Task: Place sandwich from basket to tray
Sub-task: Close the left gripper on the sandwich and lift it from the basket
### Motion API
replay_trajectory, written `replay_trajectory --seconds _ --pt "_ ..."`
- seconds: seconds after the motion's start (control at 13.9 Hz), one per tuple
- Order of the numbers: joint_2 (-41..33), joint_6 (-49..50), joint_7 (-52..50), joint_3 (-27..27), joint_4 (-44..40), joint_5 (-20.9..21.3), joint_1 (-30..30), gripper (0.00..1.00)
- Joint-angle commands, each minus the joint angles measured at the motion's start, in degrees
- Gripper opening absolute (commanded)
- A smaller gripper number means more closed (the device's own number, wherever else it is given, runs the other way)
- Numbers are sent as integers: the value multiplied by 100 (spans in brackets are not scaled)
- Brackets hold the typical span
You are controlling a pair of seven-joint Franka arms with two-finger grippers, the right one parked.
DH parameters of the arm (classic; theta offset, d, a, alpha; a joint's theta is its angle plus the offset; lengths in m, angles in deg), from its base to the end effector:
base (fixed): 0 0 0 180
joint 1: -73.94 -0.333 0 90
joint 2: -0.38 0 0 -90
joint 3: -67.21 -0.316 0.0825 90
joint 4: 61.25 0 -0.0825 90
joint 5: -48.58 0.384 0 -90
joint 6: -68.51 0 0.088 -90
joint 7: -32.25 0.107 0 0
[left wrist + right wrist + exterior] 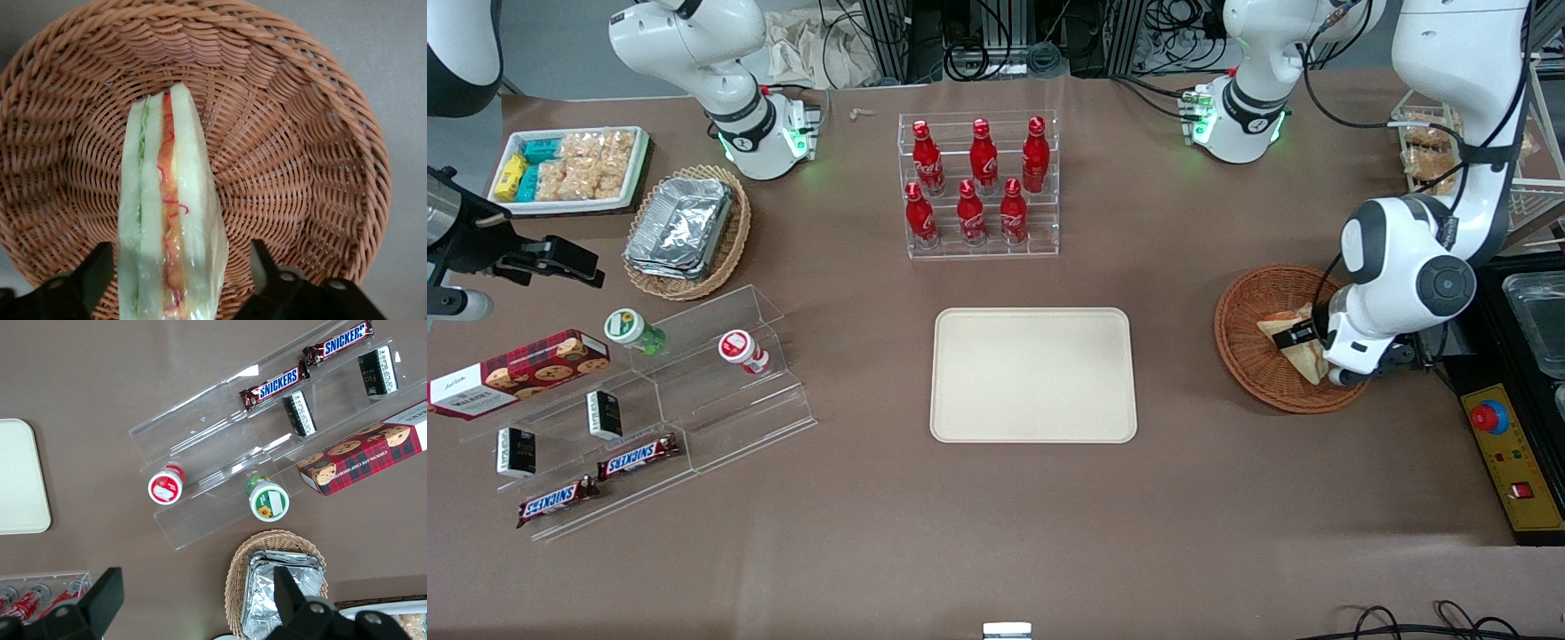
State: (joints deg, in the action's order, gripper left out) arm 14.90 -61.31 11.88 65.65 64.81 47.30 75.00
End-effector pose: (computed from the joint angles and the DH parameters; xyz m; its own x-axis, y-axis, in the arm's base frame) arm 0.5331 0.0042 0.2525 0.9120 0.3698 -0.1775 0.3654 -0.9290 -0.0581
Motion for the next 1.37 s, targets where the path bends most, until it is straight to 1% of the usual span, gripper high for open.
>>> replay_trajectory --seconds 0.0,0.07,0.14,0.22,0.36,0.43,0.58,0.72,0.79,0.94,1.08,1.3 --pt "-89 -96 -205 -3 59 -30 0 28" --pt "-116 -61 -205 -3 42 -30 0 16" --pt "-142 -35 -214 -3 24 -30 0 7" --pt "-194 35 -223 -3 15 -30 0 0" --pt "-274 167 -214 -3 -90 -30 0 0" --pt "-309 464 -223 6 -299 -30 0 0" --pt "-353 1428 -196 15 -1018 -56 8 0" --pt "-301 2317 -170 58 -1905 -100 43 0" --pt "-248 2713 -126 67 -2353 -188 78 0" --pt "-230 3023 -91 111 -2901 -197 122 0" --pt "-213 3312 154 138 -3427 -197 140 0" --pt "252 4024 155 374 -4561 -153 211 0"
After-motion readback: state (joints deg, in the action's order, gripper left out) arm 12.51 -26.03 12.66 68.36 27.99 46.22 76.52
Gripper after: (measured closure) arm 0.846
